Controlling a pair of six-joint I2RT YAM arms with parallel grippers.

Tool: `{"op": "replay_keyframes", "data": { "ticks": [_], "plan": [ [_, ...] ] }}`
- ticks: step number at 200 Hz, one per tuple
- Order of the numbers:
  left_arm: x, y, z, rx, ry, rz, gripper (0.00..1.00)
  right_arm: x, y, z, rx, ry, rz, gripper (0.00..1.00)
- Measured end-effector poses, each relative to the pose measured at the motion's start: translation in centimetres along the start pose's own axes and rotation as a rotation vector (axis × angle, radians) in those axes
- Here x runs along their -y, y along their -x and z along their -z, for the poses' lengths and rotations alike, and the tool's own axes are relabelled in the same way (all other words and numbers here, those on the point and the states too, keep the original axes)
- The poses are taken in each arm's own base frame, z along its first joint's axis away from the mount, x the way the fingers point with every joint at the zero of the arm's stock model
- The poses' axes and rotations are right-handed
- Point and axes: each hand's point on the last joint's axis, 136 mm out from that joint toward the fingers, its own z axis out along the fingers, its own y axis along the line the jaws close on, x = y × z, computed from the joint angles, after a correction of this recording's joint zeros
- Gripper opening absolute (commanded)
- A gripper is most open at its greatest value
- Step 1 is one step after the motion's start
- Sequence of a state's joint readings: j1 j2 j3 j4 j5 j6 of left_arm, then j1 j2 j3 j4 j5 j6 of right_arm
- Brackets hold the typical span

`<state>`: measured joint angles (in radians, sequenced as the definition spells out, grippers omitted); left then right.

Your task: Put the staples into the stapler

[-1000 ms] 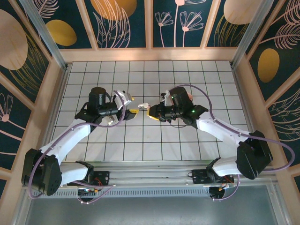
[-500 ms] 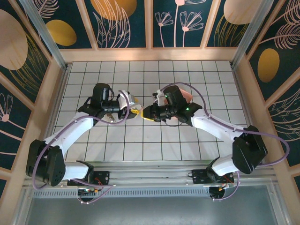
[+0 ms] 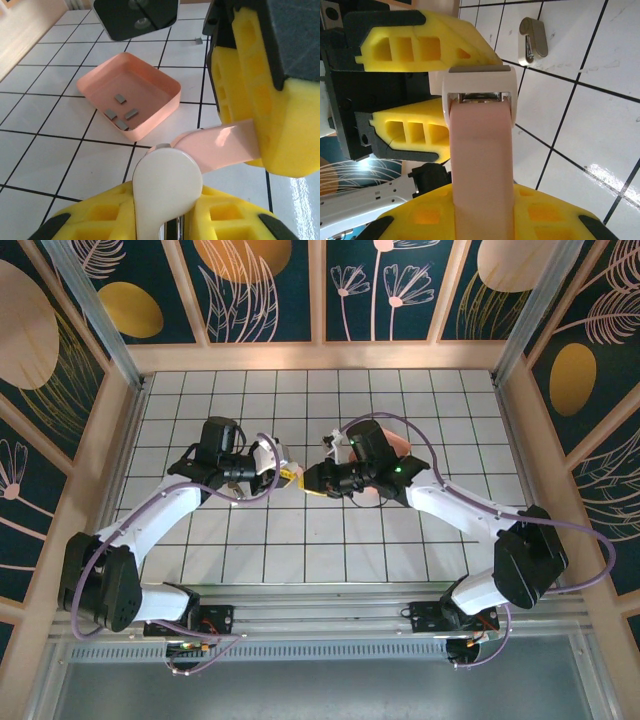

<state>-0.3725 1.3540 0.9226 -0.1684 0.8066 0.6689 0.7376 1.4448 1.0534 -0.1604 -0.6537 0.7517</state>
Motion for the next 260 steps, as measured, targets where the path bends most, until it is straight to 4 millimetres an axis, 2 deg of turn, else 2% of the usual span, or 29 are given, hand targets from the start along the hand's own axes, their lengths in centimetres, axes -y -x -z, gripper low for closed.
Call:
{"op": "replay_keyframes", "data": {
  "ticks": [11, 30, 71, 90, 137, 164, 189, 260],
  "plan": [
    [-0.3, 0.2, 0.0, 0.004, 0.01, 0.054, 0.2, -0.1, 0.5, 0.1, 0.023, -0.014, 0.022, 0.52],
    [-1.0, 0.7, 0.0, 0.025, 0.038, 0.154, 0.2, -0.5, 1.7, 0.9, 0.094, -0.04, 0.073, 0.59],
    [-3.0, 1.0, 0.2, 0.09, 0.147, 0.44, 0.2, -3.0, 4.2, 5.0, 0.349, -0.042, 0.18, 0.64],
    [-3.5, 1.2, 0.3, 0.127, 0.173, 0.562, 0.2, -3.9, 5.1, 5.8, 0.419, -0.037, 0.211, 0.64],
    [-4.1, 2.0, 0.7, 0.182, 0.193, 0.689, 0.2, -3.2, 7.2, 4.7, 0.464, -0.089, 0.198, 0.64],
    [-4.3, 2.0, 0.8, 0.189, 0.204, 0.723, 0.2, -3.7, 8.5, 4.0, 0.471, -0.093, 0.198, 0.64],
    [-4.4, 2.0, 0.8, 0.191, 0.206, 0.737, 0.2, -4.1, 9.7, 3.9, 0.494, -0.099, 0.198, 0.6],
    [-4.6, 2.4, 0.9, 0.21, 0.211, 0.745, 0.2, -3.3, 11.2, 2.9, 0.513, -0.145, 0.172, 0.55]
  ]
}}
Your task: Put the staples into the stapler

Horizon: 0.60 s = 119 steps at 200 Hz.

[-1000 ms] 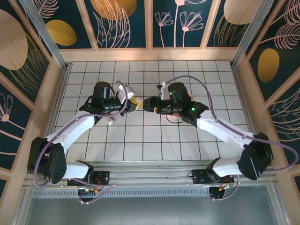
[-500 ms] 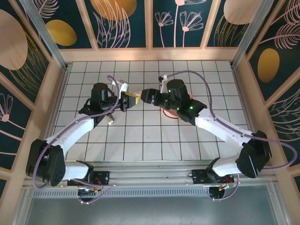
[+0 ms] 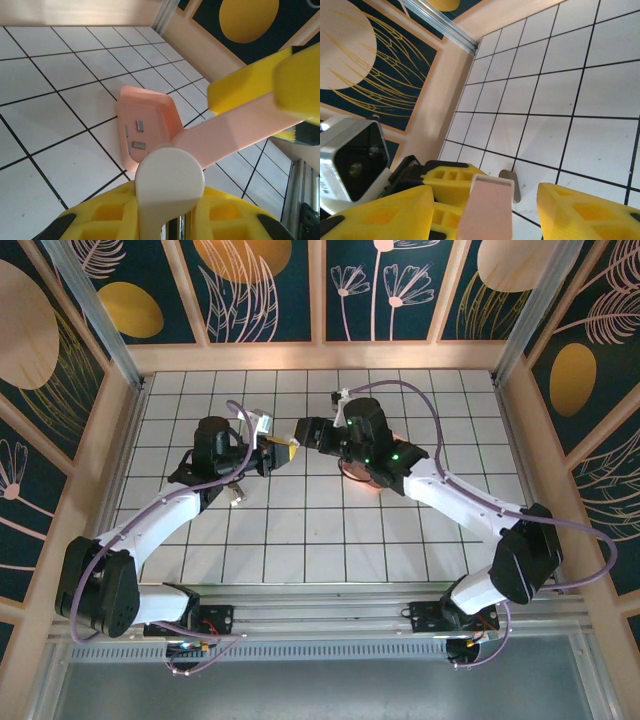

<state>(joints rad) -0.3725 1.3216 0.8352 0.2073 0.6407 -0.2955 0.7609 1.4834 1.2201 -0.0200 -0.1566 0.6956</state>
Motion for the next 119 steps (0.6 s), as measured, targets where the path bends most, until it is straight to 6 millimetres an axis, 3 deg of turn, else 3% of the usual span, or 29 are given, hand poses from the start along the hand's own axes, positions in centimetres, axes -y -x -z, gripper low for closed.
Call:
{"op": "replay_keyframes", "data": {
  "ticks": [68, 98, 107, 119],
  "plan": [
    [-0.1, 0.6, 0.0, 0.026, 0.007, 0.013, 0.2, 0.3, 0.2, -1.2, -0.002, -0.019, -0.042, 0.46],
    [-0.2, 0.5, 0.0, 0.025, 0.012, 0.018, 0.21, 0.6, 0.3, -1.6, 0.003, -0.032, -0.061, 0.31],
    [-0.2, 0.4, 0.0, 0.022, 0.012, 0.019, 0.23, 0.5, 0.3, -1.5, 0.007, -0.031, -0.06, 0.25],
    [-0.2, 0.3, 0.0, 0.021, 0.011, 0.017, 0.35, 0.5, 0.4, -1.5, 0.017, -0.041, -0.068, 0.22]
  ]
}}
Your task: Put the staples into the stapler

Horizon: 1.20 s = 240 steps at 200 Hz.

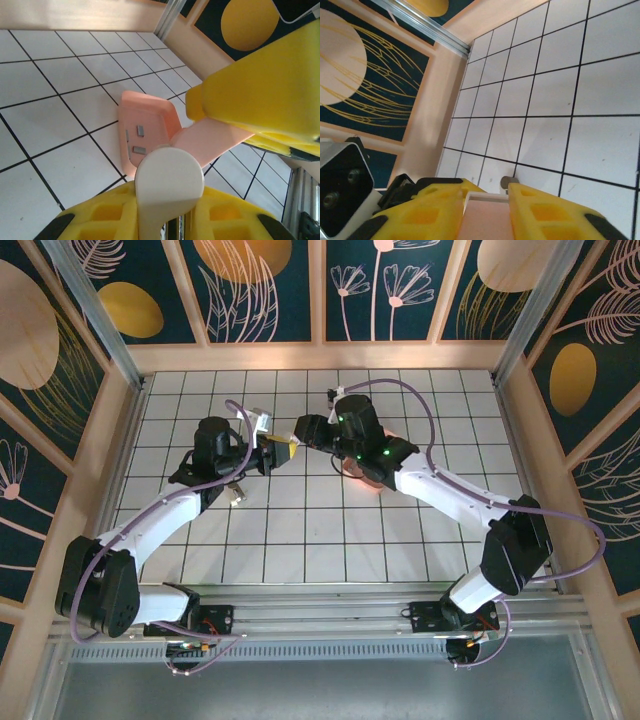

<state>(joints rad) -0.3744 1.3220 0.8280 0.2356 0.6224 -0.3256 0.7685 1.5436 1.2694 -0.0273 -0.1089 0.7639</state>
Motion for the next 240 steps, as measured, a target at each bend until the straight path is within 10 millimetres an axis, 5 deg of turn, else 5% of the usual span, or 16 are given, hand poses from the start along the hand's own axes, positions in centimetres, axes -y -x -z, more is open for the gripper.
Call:
{"op": "replay_keyframes", "data": {
  "ticks": [31, 67, 93, 150, 185, 240],
  "plan": [
    [-0.2, 0.0, 0.0, 0.002, 0.01, 0.003, 0.68, 1.5, 0.0, 0.0, 0.005, -0.094, -0.006, 0.21],
    [-1.0, 0.3, 0.5, 0.017, 0.073, 0.013, 0.81, 4.0, 0.0, -0.4, -0.023, -0.256, 0.037, 0.19],
    [-2.5, 0.5, 1.4, 0.041, 0.143, 0.049, 0.84, 5.7, -0.9, -1.1, -0.091, -0.352, 0.085, 0.19],
    [-9.5, -1.3, 6.1, 0.128, 0.455, 0.244, 0.87, 10.3, -5.8, -5.0, -0.352, -0.5, 0.131, 0.19],
    [-10.1, -1.8, 7.7, 0.168, 0.531, 0.284, 0.87, 12.3, -8.4, -7.0, -0.504, -0.563, 0.131, 0.18],
    [-10.6, -2.7, 8.2, 0.164, 0.565, 0.314, 0.86, 13.5, -9.5, -8.3, -0.623, -0.631, 0.159, 0.18]
  ]
}}
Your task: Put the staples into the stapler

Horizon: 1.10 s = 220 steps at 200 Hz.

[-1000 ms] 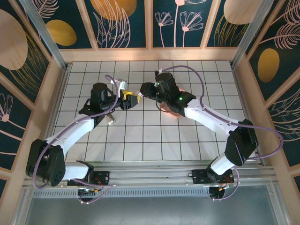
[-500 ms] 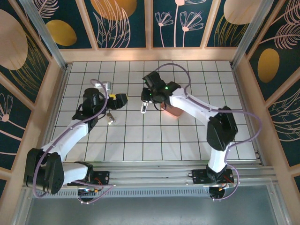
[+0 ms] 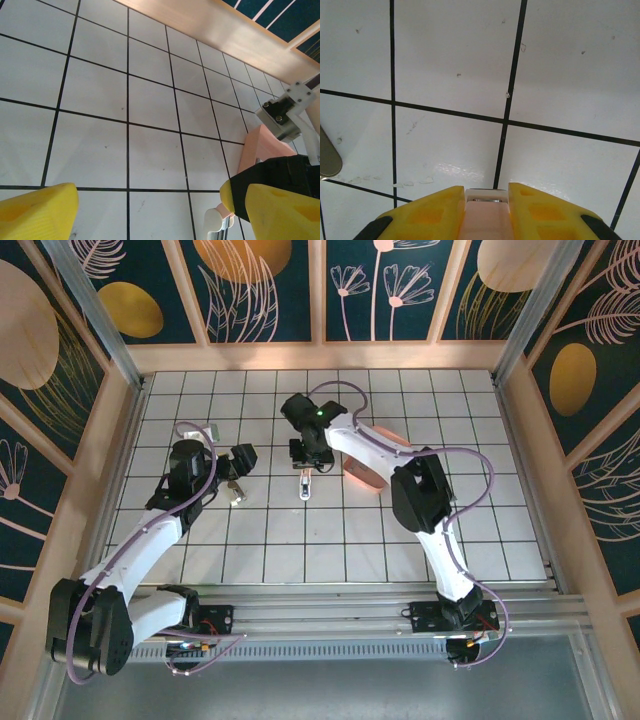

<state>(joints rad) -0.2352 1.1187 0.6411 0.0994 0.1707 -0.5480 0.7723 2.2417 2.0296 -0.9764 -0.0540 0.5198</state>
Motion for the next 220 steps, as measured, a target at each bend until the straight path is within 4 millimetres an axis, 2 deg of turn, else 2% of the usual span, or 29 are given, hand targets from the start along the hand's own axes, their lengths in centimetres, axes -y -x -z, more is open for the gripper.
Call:
{"op": "replay_keyframes", "data": {
  "ticks": [54, 115, 175, 194, 220],
  "plan": [
    [-0.1, -0.2, -0.1, -0.008, 0.0, 0.001, 0.85, 1.4, -1.2, -0.6, -0.073, -0.052, 0.013, 0.18],
    [-0.3, -0.6, -0.5, -0.024, 0.006, 0.003, 0.85, 3.0, -0.4, -0.9, -0.082, -0.06, -0.008, 0.19],
    [-0.5, -1.2, -1.0, -0.049, 0.007, 0.008, 0.85, 4.2, -0.5, -2.7, -0.124, -0.068, -0.016, 0.2],
    [-0.5, -1.3, -1.0, -0.056, 0.002, 0.008, 0.85, 4.5, -0.6, -3.2, -0.134, -0.07, -0.014, 0.23],
    [-0.4, -1.3, -1.0, -0.057, -0.001, 0.008, 0.85, 4.5, -0.6, -3.4, -0.141, -0.063, -0.017, 0.37]
  ]
}}
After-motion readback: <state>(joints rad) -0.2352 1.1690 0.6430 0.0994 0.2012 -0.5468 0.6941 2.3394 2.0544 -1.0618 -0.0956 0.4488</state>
